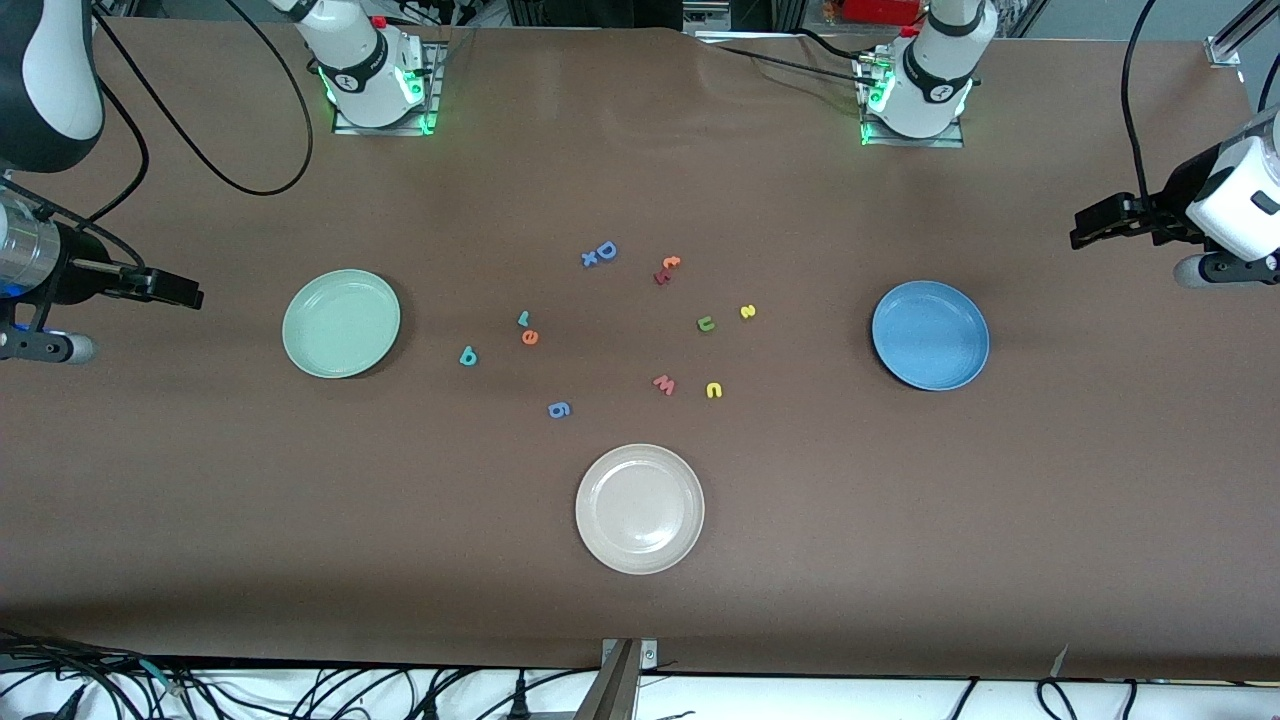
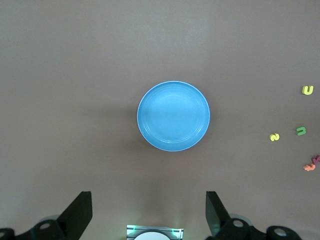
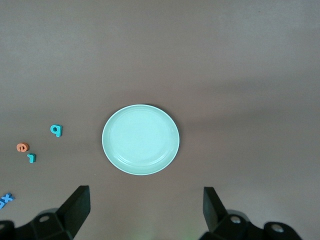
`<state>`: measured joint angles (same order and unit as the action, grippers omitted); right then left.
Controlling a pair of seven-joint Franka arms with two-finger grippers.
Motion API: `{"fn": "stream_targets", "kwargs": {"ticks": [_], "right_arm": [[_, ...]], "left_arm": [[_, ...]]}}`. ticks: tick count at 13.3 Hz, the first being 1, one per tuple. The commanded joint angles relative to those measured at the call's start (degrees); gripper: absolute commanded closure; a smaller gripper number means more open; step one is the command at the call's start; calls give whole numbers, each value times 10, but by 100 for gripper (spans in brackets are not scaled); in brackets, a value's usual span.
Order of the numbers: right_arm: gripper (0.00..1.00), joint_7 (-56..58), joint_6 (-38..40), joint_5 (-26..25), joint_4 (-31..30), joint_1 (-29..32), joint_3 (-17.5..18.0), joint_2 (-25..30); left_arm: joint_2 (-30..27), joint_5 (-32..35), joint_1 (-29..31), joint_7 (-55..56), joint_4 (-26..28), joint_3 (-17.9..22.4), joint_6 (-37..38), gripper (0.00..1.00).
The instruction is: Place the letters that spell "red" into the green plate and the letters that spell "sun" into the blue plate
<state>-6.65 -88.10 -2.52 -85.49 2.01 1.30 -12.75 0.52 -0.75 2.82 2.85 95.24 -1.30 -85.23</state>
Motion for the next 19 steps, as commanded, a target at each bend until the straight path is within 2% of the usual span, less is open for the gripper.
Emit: {"fn": "stream_targets", "kwargs": {"ticks": [1,5,9,11,17,19], "right_arm": [[0,-6,-1,10,2,-3,3,-3],[0,-51,-21,40,1,-38,4,-26],[0,-96,-72,41,-3,-96,4,-67],[0,-134,-73,41,-12,-126,4,-73],[1,-183,-216,41,-123,-168,10,-71],[1,-183,-269,40,-180,-169,10,-69]], "left_arm": [[1,-5,-1,-5,-3,2,1,0],[1,-4,-1,-5,-3,2,1,0],[1,-4,-1,-5,-3,2,1,0],[1,-4,-1,-5,-3,2,1,0],[4,-5,-1,-5,-2,2,-3,0],[4,-5,-1,-5,-1,2,-3,0]]}}
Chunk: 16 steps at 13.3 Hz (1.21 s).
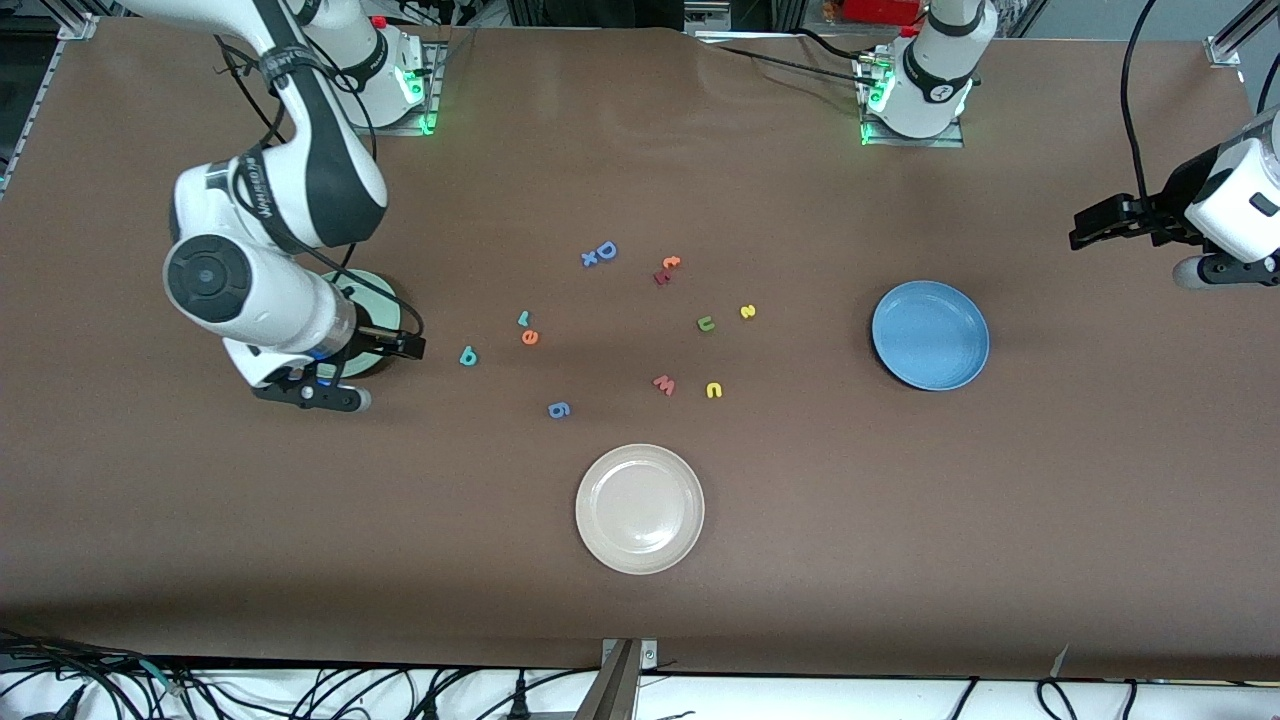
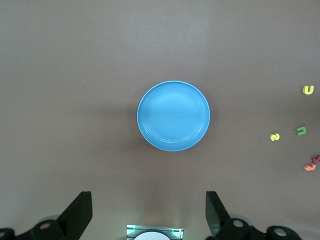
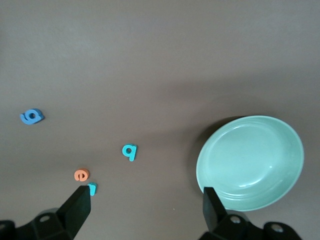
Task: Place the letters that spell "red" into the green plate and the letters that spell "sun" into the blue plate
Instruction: 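Reach the right gripper down to the teal letter q, then grasp the teal q with the right gripper while the left gripper reaches out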
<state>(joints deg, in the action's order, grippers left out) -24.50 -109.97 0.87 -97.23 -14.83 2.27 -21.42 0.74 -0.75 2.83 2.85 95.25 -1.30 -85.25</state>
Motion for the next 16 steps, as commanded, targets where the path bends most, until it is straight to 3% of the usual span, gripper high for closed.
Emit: {"fn": "stream_targets", "kwargs": {"ticks": [1,3,5,11,16], "right_arm": [[1,-6,-89,6,-93,0,0,18],[1,-15,-165,6,-143,-7,3,14],[1,-20,-205,3,-154,-27,3,0],[1,-24,-262,3,-153,-49,2,-63],[1,-35,-282,4,-150,-46,1,-88]], "left_arm": [[1,-5,-1,-5,-1,2,-3,0],[1,-5,-1,-5,-1,2,-4,0],[1,-5,-6,5,12,0,-22,0],[-5,-12,-9,35,92,-34,-100,0],[-5,-14,-9,108,198,-99,-236,0]]}}
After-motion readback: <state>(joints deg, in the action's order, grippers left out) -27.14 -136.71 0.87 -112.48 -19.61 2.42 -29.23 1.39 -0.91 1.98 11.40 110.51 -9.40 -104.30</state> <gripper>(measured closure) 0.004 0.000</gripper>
